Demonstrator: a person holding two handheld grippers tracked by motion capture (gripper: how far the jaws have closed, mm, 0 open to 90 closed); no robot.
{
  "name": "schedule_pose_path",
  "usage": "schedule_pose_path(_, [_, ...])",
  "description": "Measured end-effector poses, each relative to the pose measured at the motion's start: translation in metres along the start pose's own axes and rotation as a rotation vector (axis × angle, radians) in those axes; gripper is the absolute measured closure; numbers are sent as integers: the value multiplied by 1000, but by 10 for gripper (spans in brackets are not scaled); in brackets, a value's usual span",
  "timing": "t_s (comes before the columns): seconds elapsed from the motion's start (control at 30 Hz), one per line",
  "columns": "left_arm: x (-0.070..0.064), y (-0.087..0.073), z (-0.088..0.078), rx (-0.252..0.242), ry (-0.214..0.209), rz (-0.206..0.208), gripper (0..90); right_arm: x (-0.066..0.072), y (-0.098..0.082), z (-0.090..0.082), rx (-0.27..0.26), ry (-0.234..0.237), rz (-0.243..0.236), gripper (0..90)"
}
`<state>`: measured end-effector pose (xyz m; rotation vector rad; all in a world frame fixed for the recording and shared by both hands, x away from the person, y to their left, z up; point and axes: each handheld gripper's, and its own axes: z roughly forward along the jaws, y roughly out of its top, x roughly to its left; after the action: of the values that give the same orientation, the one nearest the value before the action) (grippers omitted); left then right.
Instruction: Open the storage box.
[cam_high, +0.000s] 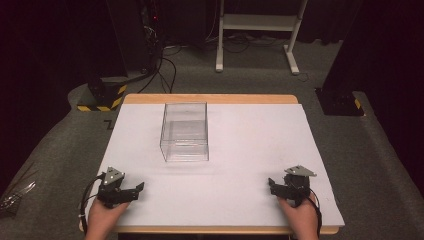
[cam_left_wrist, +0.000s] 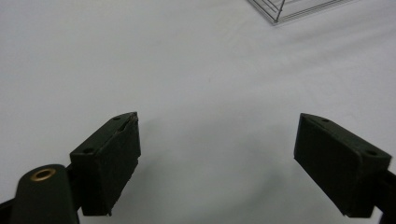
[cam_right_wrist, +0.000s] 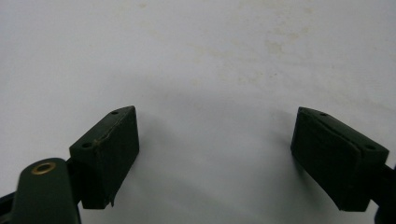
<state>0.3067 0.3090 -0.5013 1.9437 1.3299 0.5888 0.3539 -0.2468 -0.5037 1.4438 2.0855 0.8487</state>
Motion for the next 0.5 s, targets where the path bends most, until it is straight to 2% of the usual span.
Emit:
schedule_pose_path(0.13, [-3, 2, 0, 4, -20, 20, 150, 0, 0, 0, 0, 0, 2, 154])
schedule_pose_path(0.3, [-9, 7, -4, -28, -54, 33, 147, 0, 0, 0, 0, -1, 3, 155])
schedule_pose_path(0.5, [-19, 11, -4, -37, -75, 48, 150, 1, 0, 0, 0, -3, 2, 156])
